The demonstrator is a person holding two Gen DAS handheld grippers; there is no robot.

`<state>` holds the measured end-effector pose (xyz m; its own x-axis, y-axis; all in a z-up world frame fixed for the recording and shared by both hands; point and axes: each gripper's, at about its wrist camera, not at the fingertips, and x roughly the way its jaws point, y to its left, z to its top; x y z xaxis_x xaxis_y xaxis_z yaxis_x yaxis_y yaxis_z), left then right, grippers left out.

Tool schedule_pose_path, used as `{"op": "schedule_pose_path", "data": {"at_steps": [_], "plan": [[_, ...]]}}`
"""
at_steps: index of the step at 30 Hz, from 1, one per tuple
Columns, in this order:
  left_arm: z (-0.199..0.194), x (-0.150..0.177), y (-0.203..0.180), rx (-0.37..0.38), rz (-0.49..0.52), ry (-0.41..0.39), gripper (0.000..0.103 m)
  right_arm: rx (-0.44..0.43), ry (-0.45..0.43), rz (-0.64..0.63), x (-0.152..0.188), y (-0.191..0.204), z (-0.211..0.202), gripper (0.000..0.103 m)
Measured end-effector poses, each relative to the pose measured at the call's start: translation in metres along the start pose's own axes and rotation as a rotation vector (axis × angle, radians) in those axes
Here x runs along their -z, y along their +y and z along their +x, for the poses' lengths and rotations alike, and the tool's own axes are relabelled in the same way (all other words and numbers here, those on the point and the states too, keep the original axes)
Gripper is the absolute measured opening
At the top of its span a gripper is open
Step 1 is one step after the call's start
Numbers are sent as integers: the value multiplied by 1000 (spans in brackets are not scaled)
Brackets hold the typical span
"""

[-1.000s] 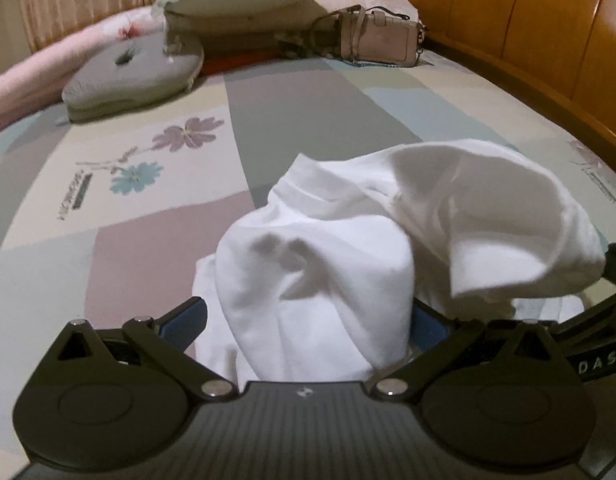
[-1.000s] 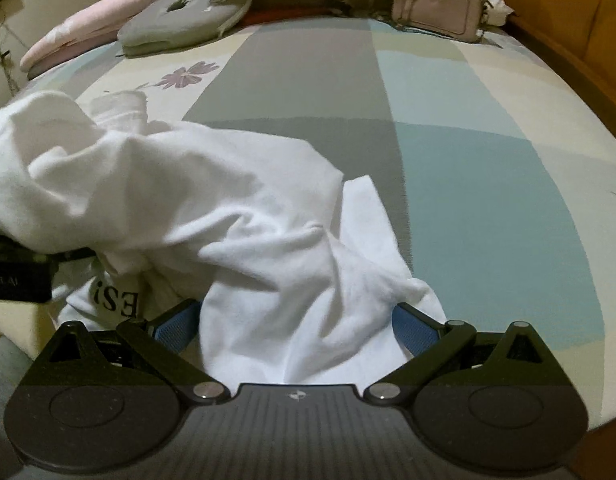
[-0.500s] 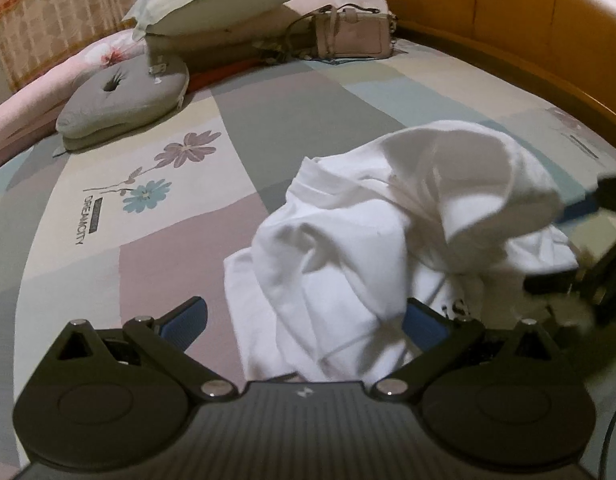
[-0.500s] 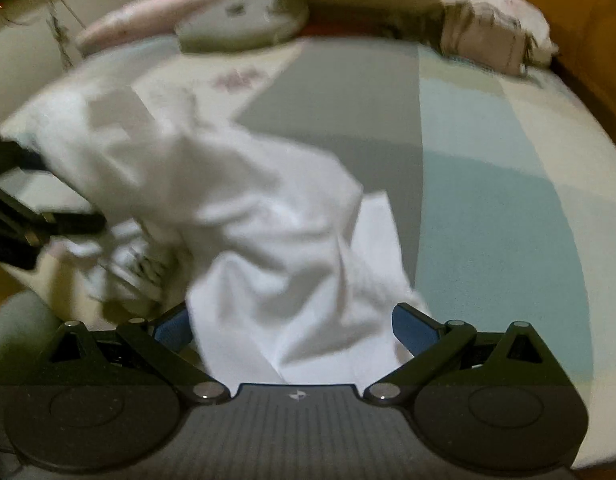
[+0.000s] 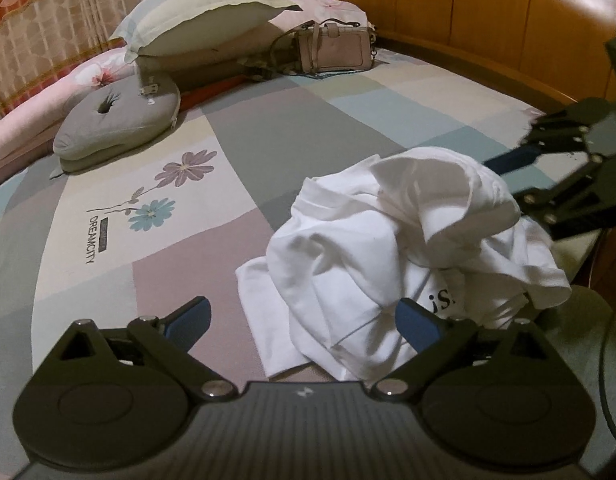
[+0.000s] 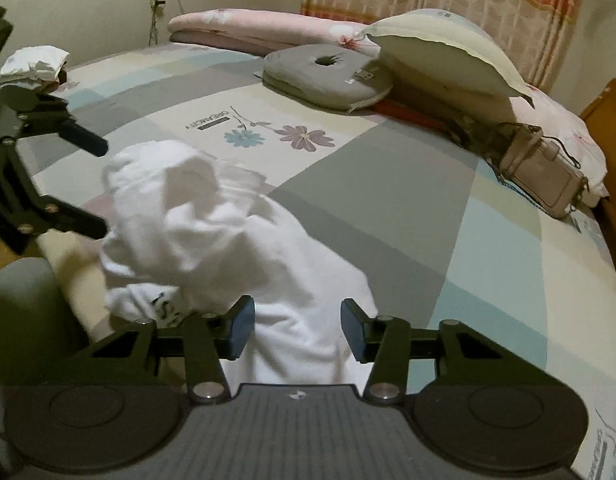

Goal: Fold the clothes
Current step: 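Move both tools toward the T-shirt heap and reach into the fabric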

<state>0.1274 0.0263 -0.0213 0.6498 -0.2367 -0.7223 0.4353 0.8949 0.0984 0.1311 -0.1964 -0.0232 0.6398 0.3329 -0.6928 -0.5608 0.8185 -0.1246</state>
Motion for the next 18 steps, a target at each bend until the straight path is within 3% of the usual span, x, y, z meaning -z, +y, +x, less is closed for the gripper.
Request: {"op": "schedule_pose_path", "data": {"at_steps": [5, 7, 8, 10, 18], "plan": [[5, -2, 2, 8, -9, 9, 97, -109, 37, 47, 1, -19, 23, 51], [8, -4, 2, 14, -11, 13, 97, -165, 47, 73, 3, -23, 25, 24], [10, -4, 2, 18, -9, 16, 97, -170, 43, 77, 5, -25, 22, 22], [12, -7, 1, 30, 2, 15, 97, -159, 24, 75, 8, -27, 13, 14], [13, -14, -2, 67, 30, -9, 92, 7, 23, 138, 27, -63, -14, 12]]}}
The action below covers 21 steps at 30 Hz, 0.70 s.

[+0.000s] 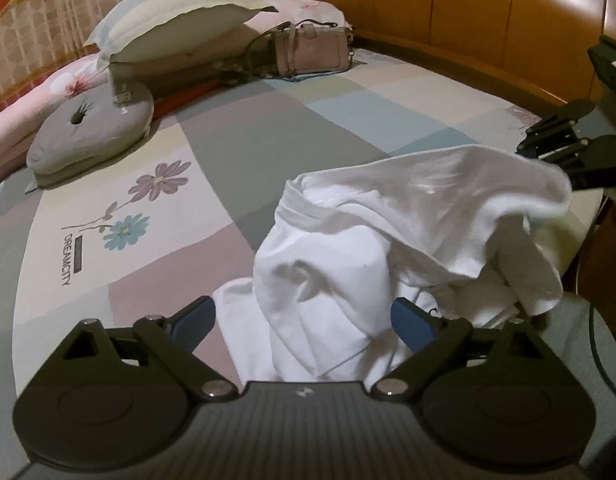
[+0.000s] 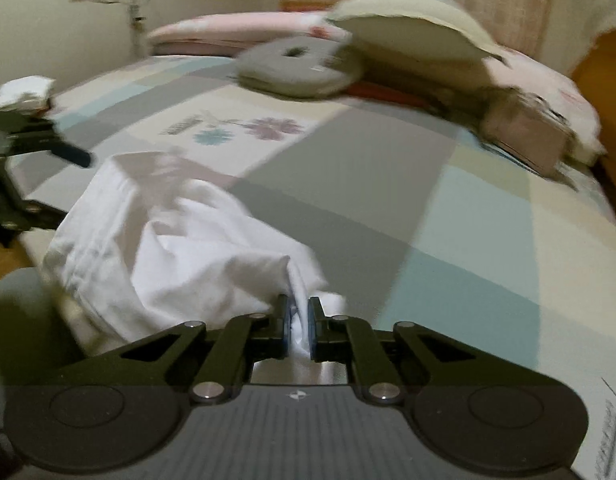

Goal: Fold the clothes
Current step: 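Move both tools toward the T-shirt heap and reach into the fabric, then grasp the T-shirt edge with the right tool while the left tool grasps another edge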

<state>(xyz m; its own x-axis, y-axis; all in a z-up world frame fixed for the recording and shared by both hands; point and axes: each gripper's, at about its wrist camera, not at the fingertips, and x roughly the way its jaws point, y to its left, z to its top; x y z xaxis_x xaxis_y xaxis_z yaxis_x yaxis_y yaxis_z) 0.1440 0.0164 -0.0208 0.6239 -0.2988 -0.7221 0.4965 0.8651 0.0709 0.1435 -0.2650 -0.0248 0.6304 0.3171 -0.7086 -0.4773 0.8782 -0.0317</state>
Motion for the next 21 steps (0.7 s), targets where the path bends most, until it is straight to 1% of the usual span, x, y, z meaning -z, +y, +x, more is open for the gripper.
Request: {"op": "schedule_pose_path", "data": {"at_steps": [2, 5, 8, 10, 11, 13, 15, 18, 21], "plan": [[-1, 0, 2, 10, -7, -5, 90, 31, 16, 38, 4, -13, 1, 12], [-3, -1, 7, 34, -20, -12, 86, 39, 34, 63, 12, -17, 0, 13], [-5, -1, 13, 59, -32, -19, 83, 31, 23, 18, 15, -9, -6, 16], [-8, -3, 20, 76, -39, -24, 79, 18, 10, -10, 16, -5, -13, 21], [-9, -4, 23, 85, -42, -26, 78, 8, 3, -21, 16, -4, -16, 24], [-11, -5, 30, 104, -48, -32, 78, -5, -7, -53, 13, -3, -20, 44], [-9, -7, 37, 125, -47, -31, 78, -2, -7, -88, 11, -2, -20, 51], [4, -8, 48, 173, -65, -1, 77, -2, 5, -128, 9, -3, -15, 51], [25, -7, 54, 228, -100, 39, 71, -16, 19, -157, 6, -3, -8, 51]]}}
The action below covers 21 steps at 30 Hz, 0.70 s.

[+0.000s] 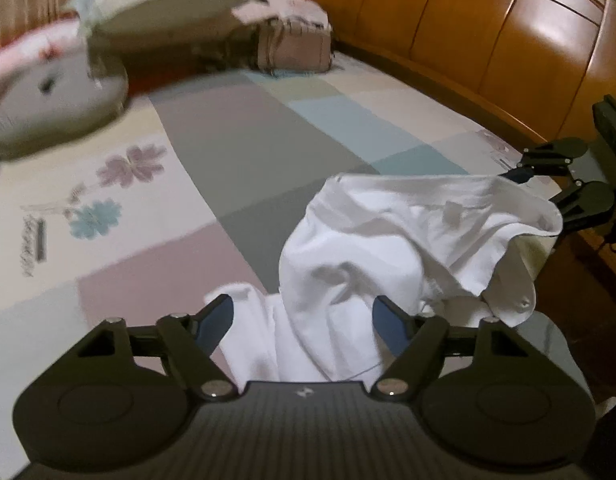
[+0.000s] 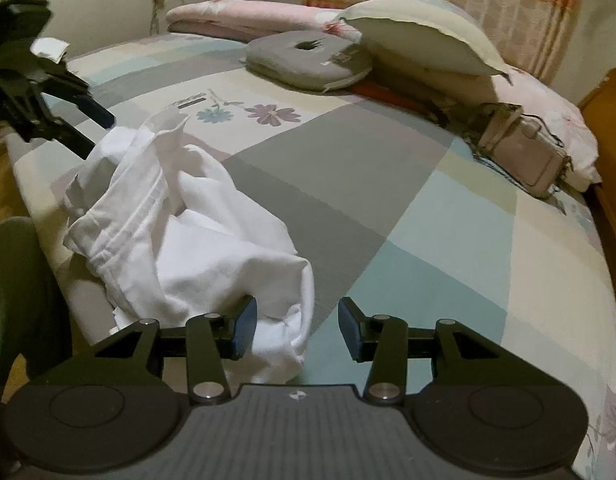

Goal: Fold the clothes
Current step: 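Grasp the T-shirt edge with the right tool while the left tool grasps another edge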

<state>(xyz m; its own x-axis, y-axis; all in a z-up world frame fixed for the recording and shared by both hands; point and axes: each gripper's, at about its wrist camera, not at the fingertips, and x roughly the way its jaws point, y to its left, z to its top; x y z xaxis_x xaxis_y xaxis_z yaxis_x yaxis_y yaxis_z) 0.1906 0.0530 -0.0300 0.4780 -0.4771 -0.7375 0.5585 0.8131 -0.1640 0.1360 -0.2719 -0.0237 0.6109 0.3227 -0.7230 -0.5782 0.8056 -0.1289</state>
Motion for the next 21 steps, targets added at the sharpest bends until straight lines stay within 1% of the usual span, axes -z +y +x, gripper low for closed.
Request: {"op": "schedule_pose_path", "data": {"at_steps": [3, 5, 7, 9, 10, 11, 12, 13, 14, 15, 17, 21], "plan": [[19, 0, 8, 59, -38, 25, 68, -10, 12, -31, -4, 2, 11, 51], [29, 0, 14, 108, -76, 37, 58, -26, 11, -39, -5, 4, 16, 51], [36, 3, 20, 159, -121, 44, 54, -57, 10, -49, -5, 4, 20, 51], [38, 5, 25, 193, -153, 42, 42, -82, 12, -55, -4, 4, 23, 50], [37, 5, 27, 212, -172, 36, 31, -97, 15, -52, -3, 3, 25, 48], [35, 5, 27, 216, -181, 29, 23, -114, 17, -45, -3, 2, 26, 43], [33, 5, 27, 215, -185, 22, 19, -131, 16, -31, -3, 1, 27, 31], [31, 4, 26, 204, -182, 14, 10, -140, 9, -19, -3, 0, 27, 24], [28, 2, 24, 190, -177, 5, 7, -143, 1, -9, -4, -2, 26, 21], [25, 0, 23, 172, -170, -8, 7, -143, -10, 1, -5, -3, 25, 18], [18, -6, 21, 135, -155, -39, 4, -124, -30, 21, -9, -5, 23, 18], [7, -23, 22, 61, -130, -100, 3, -71, -61, 36, -20, -10, 20, 17]]}}
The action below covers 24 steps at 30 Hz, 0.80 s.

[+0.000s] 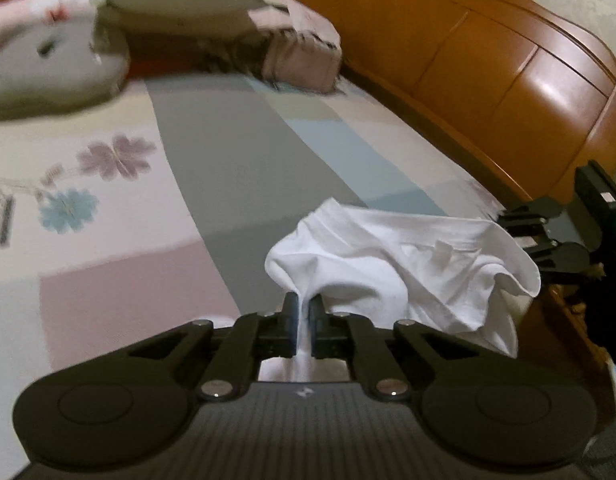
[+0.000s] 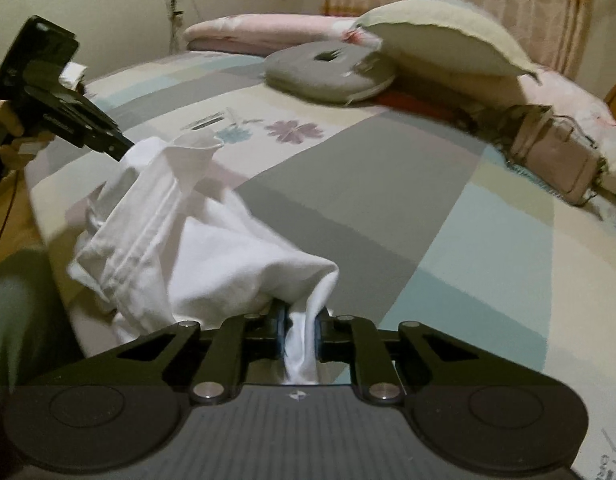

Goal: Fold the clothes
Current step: 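Grasp the T-shirt edge with the right tool while the left tool grasps another edge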

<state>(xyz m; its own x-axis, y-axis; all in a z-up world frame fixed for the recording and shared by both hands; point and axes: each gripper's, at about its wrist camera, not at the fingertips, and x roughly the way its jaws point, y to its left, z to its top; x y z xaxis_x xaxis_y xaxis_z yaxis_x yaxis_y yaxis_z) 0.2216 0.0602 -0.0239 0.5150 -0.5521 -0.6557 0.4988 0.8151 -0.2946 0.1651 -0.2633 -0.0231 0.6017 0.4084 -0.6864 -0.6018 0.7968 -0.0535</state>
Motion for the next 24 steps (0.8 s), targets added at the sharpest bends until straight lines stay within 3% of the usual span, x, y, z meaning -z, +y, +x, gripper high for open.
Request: {"op": "schedule_pose_path", "data": {"at_steps": [3, 6, 11, 13, 18, 23, 24], "plan": [[-2, -15, 2, -44, 22, -41, 3, 34, -24, 15, -9, -5, 2, 16], [-2, -24, 7, -30, 12, -59, 4, 52, -33, 56, -18, -13, 6, 16], [10, -9, 13, -4, -2, 16, 18, 59, -16, 71, -14, -19, 10, 16], [14, 0, 10, 13, 3, 57, 18, 61, 9, 82, -7, -22, 10, 16], [16, 22, -22, 83, 130, 122, 20, 94, 88, 139, 23, -30, 8, 16], [6, 18, -25, 95, 136, 87, 43, 130, 150, 210, 48, -38, 4, 17], [2, 15, -23, 93, 124, 70, 43, 129, 147, 216, 50, -38, 1, 19]]}}
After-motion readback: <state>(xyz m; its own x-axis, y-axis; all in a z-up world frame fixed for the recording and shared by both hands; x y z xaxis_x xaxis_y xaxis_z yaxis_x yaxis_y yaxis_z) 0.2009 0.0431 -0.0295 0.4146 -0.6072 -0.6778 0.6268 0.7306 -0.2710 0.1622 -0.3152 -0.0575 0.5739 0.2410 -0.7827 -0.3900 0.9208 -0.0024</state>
